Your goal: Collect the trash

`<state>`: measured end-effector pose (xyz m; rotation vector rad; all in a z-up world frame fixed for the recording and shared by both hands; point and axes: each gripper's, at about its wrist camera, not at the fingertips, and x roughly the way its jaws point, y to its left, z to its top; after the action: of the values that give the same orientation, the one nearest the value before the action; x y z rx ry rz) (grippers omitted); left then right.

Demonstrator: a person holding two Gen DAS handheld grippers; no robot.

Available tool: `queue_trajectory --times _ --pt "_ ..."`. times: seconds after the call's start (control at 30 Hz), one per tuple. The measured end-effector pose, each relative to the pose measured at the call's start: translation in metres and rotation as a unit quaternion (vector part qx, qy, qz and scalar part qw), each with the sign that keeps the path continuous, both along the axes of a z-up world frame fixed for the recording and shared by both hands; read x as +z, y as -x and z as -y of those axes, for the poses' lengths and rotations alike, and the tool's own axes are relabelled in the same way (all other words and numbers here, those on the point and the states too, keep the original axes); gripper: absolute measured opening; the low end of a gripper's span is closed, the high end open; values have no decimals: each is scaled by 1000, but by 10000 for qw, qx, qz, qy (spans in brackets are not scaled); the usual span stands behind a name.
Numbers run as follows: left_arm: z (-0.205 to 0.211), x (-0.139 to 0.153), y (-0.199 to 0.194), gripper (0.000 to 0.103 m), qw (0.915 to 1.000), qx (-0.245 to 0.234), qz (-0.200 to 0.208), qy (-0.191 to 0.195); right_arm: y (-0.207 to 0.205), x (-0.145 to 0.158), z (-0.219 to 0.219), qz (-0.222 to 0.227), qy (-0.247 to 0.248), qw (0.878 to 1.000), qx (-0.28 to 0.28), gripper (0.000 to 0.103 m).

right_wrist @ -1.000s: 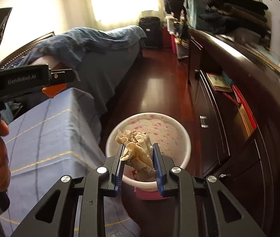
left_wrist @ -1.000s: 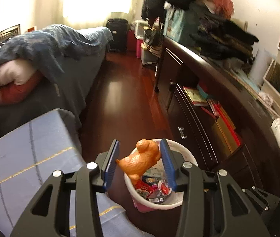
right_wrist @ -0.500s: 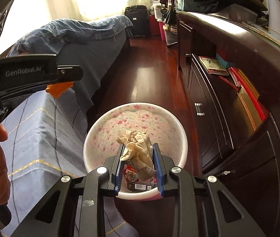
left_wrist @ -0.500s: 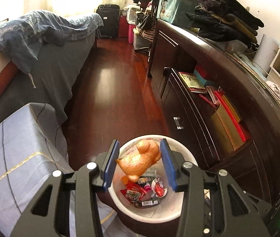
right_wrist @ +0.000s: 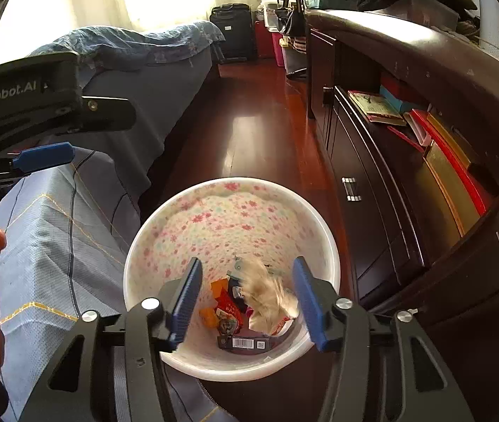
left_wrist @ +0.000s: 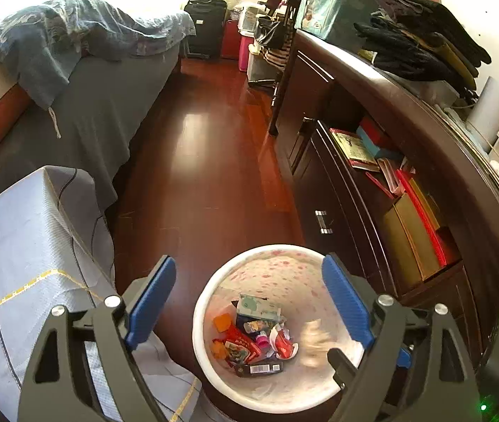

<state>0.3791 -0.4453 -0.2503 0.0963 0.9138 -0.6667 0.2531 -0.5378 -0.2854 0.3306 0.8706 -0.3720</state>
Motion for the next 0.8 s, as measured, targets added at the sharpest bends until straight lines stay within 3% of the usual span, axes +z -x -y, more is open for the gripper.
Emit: queue_trajectory --times 0.8 --pt "-16 33 17 89 9998 61 174 83 9 23 -15 3 1 10000 10 69"
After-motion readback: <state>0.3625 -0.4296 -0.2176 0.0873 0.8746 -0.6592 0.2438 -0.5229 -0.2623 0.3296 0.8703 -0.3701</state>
